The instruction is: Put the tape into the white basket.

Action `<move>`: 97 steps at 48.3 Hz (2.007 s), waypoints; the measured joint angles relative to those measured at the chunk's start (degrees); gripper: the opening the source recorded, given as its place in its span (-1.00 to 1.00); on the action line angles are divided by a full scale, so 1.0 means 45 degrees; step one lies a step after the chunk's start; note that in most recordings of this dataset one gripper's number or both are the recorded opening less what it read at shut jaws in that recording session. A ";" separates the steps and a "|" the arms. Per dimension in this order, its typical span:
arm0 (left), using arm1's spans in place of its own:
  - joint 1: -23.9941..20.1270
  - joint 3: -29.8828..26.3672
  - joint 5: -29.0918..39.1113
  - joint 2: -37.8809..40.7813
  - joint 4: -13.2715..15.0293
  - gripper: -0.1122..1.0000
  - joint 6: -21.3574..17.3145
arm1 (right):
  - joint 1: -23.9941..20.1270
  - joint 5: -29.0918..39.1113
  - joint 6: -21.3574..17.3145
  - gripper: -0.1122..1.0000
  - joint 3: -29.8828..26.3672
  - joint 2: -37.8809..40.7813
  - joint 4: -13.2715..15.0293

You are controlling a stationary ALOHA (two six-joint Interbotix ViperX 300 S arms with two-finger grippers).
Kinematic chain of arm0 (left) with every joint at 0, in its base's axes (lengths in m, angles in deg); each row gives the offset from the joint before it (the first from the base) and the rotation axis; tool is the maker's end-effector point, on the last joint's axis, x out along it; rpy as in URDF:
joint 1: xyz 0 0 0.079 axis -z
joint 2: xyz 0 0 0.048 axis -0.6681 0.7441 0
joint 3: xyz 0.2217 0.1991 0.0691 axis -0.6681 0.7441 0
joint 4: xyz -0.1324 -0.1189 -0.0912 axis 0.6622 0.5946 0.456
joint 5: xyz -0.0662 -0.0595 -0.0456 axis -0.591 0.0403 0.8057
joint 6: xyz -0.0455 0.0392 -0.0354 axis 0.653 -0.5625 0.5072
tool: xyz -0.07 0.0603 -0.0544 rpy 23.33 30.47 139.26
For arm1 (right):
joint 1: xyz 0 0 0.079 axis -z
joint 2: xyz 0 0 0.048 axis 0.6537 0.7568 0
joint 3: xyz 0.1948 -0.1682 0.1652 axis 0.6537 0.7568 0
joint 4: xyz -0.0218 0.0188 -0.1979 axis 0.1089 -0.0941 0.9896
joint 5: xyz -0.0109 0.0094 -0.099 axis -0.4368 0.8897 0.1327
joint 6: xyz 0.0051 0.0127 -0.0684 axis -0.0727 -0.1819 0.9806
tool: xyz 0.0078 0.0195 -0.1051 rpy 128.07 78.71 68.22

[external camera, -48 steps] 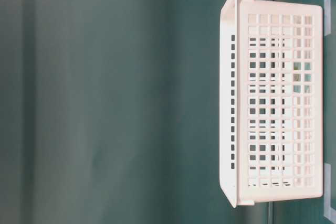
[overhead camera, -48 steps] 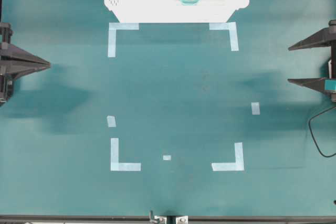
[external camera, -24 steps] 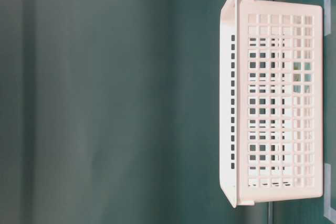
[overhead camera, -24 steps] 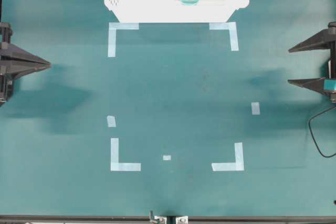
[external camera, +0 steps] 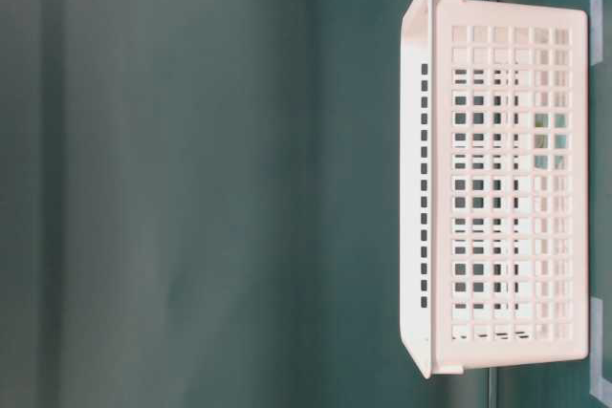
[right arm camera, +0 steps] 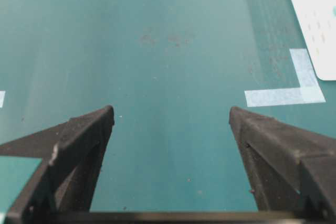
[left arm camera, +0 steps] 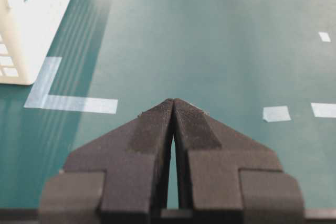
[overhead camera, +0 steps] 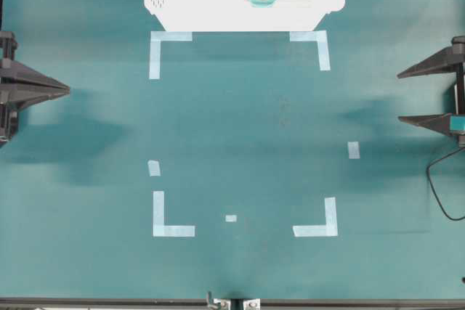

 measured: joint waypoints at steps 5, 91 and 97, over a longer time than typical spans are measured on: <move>0.0000 0.0000 0.0000 0.0000 0.0000 -0.99 0.0000 | 0.0020 -0.0020 0.0000 0.88 0.0000 0.0000 0.0020; 0.0000 -0.0020 0.0000 0.0000 0.0020 -0.99 0.0000 | 0.0352 -0.1445 -0.0020 0.88 0.0918 -0.0273 0.0020; 0.0000 0.0000 0.0000 0.0000 0.0020 -0.99 0.0000 | 0.0352 -0.1465 -0.0020 0.88 0.0918 -0.0293 0.0020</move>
